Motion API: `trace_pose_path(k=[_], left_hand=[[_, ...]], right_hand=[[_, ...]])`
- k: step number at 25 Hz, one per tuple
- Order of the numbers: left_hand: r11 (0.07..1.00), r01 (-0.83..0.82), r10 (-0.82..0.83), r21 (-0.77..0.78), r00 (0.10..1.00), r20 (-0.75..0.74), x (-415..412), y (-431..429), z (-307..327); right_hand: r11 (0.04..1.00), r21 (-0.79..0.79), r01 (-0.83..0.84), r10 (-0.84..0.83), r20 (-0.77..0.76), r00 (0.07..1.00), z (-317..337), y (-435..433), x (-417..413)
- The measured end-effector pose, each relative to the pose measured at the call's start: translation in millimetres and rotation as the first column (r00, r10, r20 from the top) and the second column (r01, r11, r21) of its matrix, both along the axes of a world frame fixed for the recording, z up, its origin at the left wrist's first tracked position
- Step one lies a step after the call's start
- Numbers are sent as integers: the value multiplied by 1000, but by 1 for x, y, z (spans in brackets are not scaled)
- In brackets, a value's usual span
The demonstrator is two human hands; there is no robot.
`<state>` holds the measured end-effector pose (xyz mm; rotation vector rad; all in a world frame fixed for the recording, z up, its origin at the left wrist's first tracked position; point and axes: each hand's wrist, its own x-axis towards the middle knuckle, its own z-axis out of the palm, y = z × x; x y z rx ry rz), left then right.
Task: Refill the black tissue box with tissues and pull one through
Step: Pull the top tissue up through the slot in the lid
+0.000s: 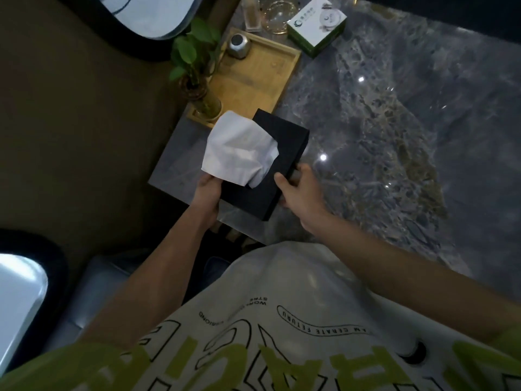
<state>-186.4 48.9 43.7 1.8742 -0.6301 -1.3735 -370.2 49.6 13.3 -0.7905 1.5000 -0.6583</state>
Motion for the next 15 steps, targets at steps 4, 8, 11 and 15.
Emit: trace_pose_path(k=[4,8,11,15], left_hand=[[997,-82,82,-16,997,-10,32,2,5],[980,-200,200,8,980,21,74,-1,9],[983,-181,179,-20,982,-61,109,1,4],[953,-296,292,-68,954,-63,135,4,-5]], right_hand=[[999,-20,-48,48,-16,999,8,-8,36],[995,8,-102,102,-25,994,10,-13,81],[992,33,-119,119,16,993,12,-18,113],[984,96,-150,148,32,989,7,-29,149]])
